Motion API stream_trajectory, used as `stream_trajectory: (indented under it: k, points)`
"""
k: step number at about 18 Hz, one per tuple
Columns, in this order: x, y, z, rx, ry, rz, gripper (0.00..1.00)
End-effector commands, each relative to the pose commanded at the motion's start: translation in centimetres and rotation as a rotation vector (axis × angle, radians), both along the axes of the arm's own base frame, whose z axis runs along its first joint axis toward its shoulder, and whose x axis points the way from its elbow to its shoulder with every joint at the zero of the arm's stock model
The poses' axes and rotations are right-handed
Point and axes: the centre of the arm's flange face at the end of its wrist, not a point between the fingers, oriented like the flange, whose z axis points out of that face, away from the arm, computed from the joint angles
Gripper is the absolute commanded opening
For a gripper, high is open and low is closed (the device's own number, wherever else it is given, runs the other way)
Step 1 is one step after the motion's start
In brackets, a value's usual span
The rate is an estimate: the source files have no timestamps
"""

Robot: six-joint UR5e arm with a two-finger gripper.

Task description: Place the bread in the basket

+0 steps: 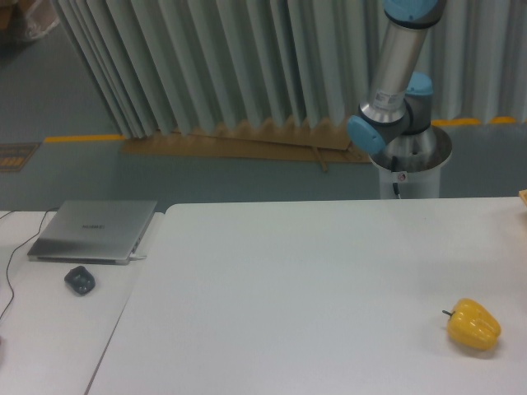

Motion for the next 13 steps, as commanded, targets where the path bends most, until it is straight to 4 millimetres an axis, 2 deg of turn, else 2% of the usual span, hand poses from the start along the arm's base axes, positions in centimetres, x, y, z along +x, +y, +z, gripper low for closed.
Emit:
stream_trajectory:
  k: [1, 4, 6, 7, 13]
  points:
    - [0.00, 0.03, 0.00, 0.003, 0.000, 0.000, 0.41]
    - [0.12, 0.21, -0.40, 0.031, -0.012, 0.004, 0.64]
    - [0.29, 0.59, -0.63, 0.070, -0.024, 0.010, 0.90]
    - [0.31, 0.63, -0.85, 0.083, -0.031, 0.010, 1.00]
    - [0.30, 0.21, -0.98, 0.091, -0.029, -0.015, 1.00]
